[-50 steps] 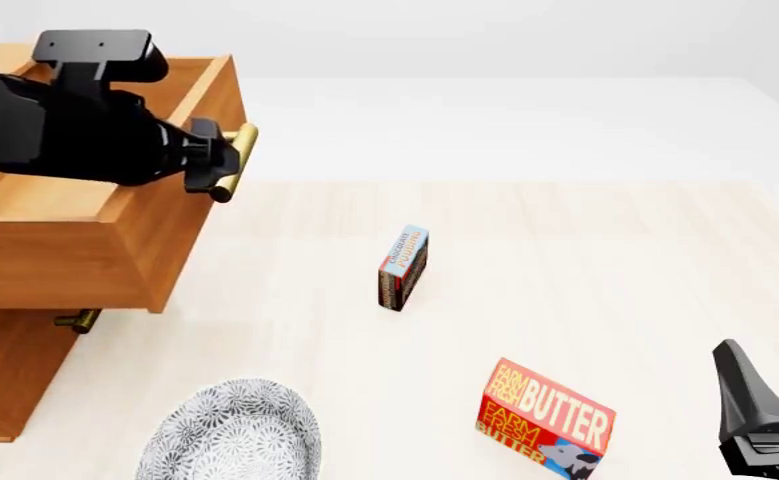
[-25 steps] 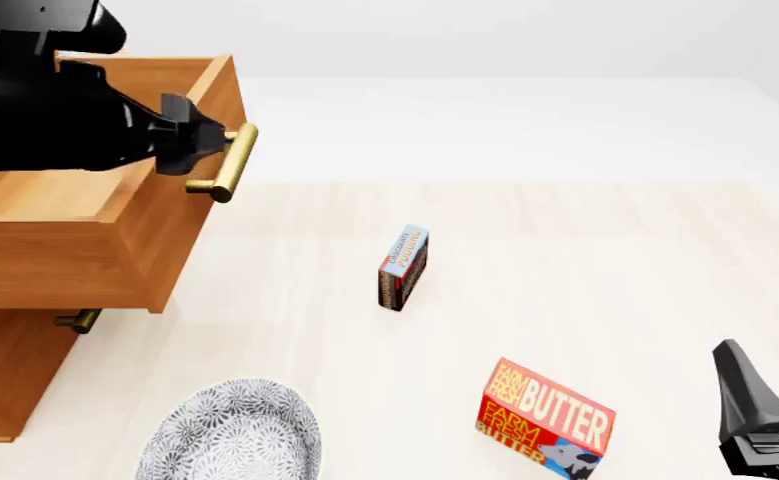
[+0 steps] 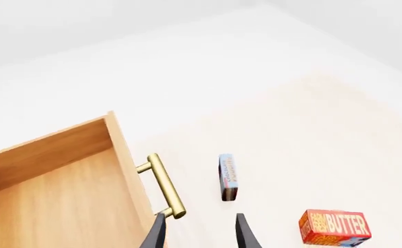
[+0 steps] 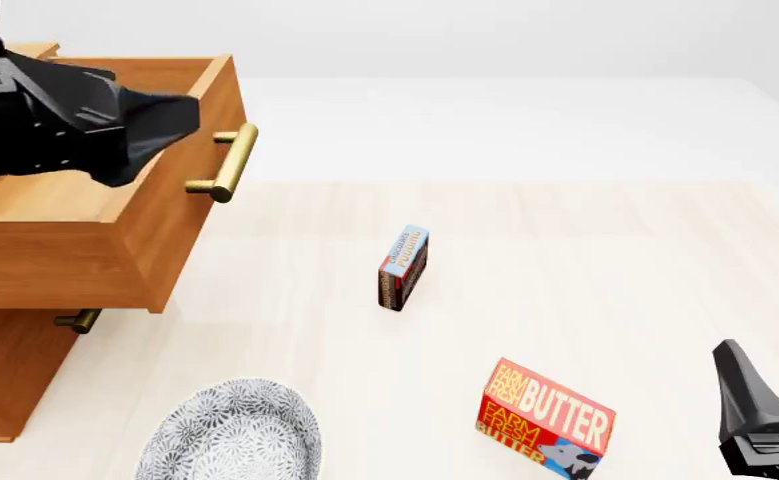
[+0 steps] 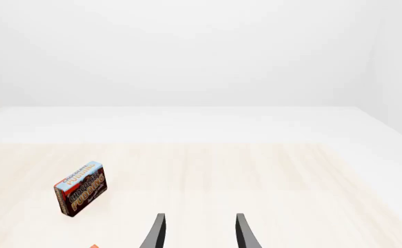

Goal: Put the chocolate pudding in the top drawer of the cabinet and close it.

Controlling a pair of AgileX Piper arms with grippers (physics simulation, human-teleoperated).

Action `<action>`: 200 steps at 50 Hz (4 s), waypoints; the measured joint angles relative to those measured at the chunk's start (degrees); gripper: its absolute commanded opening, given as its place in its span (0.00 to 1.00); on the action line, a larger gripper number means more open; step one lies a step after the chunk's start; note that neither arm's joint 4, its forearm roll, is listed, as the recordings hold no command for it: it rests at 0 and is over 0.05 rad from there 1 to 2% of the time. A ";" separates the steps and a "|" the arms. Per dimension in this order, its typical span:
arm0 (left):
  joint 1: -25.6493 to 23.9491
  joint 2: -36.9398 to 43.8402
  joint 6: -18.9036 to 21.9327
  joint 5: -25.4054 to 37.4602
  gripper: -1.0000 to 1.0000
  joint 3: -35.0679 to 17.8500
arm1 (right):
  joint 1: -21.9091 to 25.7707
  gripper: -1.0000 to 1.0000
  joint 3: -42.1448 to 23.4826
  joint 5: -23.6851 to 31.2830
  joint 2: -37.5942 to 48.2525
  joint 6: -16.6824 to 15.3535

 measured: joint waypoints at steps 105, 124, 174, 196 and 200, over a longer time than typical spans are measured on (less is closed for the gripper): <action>-29.83 12.72 0.53 -75.28 1.00 49.79 | 0.00 1.00 0.00 0.00 0.00 0.00; -29.67 19.62 -2.97 -74.79 1.00 43.78 | 0.00 1.00 0.00 0.00 0.00 0.00; -20.18 30.46 -6.33 -65.31 1.00 31.99 | 0.00 1.00 0.00 0.00 0.00 0.00; -17.07 34.39 -6.35 -62.00 1.00 28.16 | 0.00 1.00 0.00 0.00 0.00 0.00; -16.79 35.20 -6.50 -61.82 1.00 27.56 | 0.00 1.00 0.00 0.00 0.00 0.00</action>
